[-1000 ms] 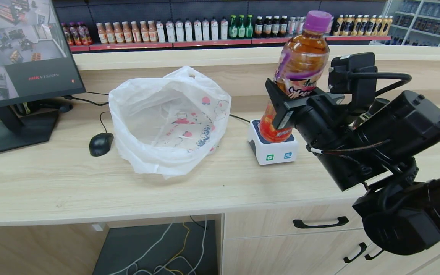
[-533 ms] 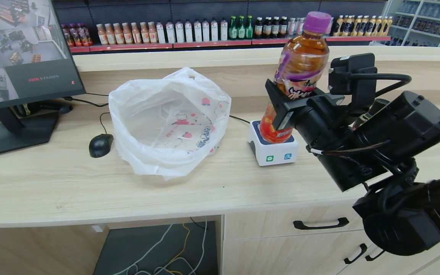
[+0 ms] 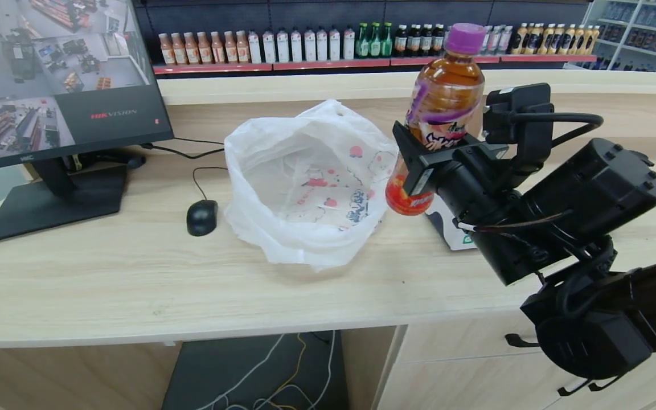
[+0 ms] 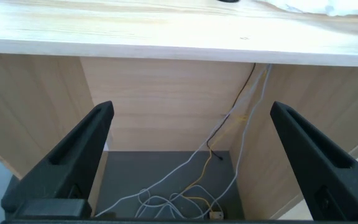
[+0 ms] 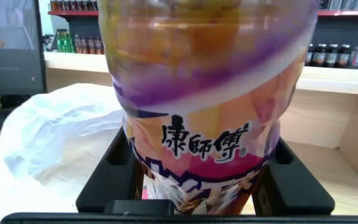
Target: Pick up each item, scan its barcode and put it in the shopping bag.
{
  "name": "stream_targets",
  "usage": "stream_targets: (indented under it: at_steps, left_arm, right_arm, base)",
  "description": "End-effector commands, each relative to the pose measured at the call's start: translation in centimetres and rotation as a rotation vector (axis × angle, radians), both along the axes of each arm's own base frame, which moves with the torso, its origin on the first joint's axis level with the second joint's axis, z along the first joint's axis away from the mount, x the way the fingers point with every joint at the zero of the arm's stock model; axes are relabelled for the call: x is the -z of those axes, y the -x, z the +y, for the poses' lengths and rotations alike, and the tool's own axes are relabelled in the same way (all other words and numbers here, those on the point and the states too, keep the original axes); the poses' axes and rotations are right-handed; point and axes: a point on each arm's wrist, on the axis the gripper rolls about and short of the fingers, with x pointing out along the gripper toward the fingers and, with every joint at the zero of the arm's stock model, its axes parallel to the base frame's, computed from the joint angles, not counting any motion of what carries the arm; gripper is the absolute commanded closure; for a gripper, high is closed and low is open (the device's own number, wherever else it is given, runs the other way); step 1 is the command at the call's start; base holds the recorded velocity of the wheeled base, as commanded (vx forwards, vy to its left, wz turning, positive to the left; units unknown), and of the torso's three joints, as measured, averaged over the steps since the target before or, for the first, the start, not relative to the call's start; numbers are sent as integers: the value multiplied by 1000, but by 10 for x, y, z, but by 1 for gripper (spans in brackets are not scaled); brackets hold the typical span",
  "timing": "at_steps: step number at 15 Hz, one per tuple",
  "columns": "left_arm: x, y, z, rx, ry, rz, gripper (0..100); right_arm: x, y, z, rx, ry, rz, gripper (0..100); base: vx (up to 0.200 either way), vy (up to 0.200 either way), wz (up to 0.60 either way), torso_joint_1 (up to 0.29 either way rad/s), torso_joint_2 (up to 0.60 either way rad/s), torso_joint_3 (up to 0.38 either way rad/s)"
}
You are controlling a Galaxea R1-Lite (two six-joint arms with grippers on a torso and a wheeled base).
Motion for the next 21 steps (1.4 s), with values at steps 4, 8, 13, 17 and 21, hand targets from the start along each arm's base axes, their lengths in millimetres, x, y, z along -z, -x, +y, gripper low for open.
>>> stream_targets:
  at_steps: [4, 8, 13, 17, 21]
  left_arm:
    - [0, 0, 0, -1, 0, 0, 0]
    - [0, 0, 0, -1, 0, 0, 0]
    - [0, 0, 0, 0, 0, 0, 0]
    - [0, 0, 0, -1, 0, 0, 0]
    - [0, 0, 0, 0, 0, 0, 0]
  right_arm:
    - [0, 2, -1, 1, 0, 1, 100]
    - [-15, 5, 9, -28, -30, -31, 100]
    - [-30, -6, 20, -43, -20, -1, 100]
    - [-41, -27, 37, -72, -39, 39, 100]
    - [-54, -52, 53, -110, -51, 87, 100]
  base:
    - [0, 200, 0, 2, -4, 5]
    - [0, 0, 0, 0, 0, 0]
    - [0, 0, 0, 0, 0, 0]
    - [0, 0, 0, 0, 0, 0]
    - [0, 0, 0, 0, 0, 0]
